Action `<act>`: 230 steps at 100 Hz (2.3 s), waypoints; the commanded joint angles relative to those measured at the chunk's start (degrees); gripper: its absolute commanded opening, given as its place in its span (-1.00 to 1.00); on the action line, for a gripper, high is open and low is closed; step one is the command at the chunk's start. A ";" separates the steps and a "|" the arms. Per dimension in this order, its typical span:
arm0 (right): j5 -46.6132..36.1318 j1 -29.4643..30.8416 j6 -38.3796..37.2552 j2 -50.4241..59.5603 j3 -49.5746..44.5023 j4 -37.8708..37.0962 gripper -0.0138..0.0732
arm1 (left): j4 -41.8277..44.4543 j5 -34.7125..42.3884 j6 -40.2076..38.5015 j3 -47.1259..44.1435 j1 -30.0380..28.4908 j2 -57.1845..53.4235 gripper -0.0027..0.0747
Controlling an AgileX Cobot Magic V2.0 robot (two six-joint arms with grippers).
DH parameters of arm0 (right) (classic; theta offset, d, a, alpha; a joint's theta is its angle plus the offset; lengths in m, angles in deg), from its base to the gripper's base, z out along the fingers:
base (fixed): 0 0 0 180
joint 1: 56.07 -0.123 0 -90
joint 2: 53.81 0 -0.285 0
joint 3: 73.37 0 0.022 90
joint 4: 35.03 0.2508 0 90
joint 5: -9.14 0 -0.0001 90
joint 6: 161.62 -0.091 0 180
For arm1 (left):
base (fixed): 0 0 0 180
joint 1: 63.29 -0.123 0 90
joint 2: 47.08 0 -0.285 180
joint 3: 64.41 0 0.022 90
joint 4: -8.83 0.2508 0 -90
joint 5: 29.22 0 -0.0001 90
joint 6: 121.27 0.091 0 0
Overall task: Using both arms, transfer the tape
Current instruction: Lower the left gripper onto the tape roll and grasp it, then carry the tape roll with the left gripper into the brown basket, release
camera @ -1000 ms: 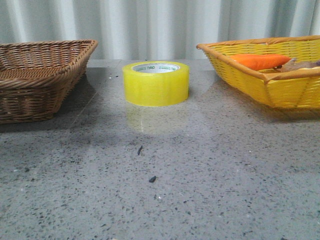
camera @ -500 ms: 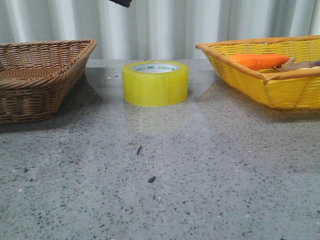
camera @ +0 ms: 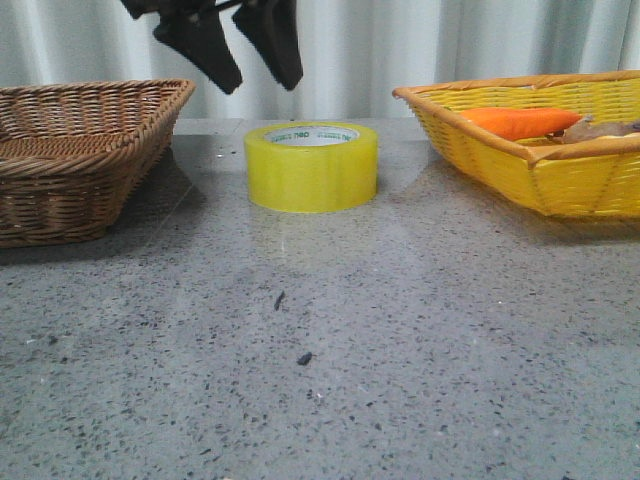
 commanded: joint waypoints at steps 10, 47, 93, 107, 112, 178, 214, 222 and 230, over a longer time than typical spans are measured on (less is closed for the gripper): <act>-4.50 0.09 0.26 -1.00 1.16 0.03 -0.84 | -0.44 4.68 -2.85 1.97 0.28 -0.71 0.16; -4.08 0.09 0.26 -1.00 1.16 1.58 -0.84 | -1.02 6.96 -3.87 2.20 -0.82 4.10 0.16; -4.18 0.09 0.26 -1.00 1.16 1.47 -0.84 | -2.95 8.00 -2.26 3.44 -0.82 4.82 -0.98; -4.29 0.09 0.26 -1.00 1.16 1.47 -0.84 | -2.98 6.95 -2.26 9.97 -1.56 2.09 -0.98; -4.50 0.09 0.26 -1.00 1.16 1.47 -0.84 | -2.98 6.10 -2.26 13.15 -2.17 0.87 -0.98; -5.40 0.09 0.26 -1.00 1.16 1.21 -0.84 | 1.19 -12.19 -2.26 12.16 -26.55 -6.83 -0.98; -5.49 0.09 0.26 -1.00 1.16 1.21 -0.84 | 6.78 -9.98 -8.27 -2.49 -27.62 -6.50 -0.39; -5.88 0.09 0.26 -1.00 1.16 1.21 -0.84 | 5.74 -9.84 -8.27 -2.60 -27.62 -6.50 0.02; -6.05 0.09 0.26 -1.00 1.16 1.21 -0.84 | 2.89 -8.06 -8.15 -2.60 -27.62 -6.87 0.30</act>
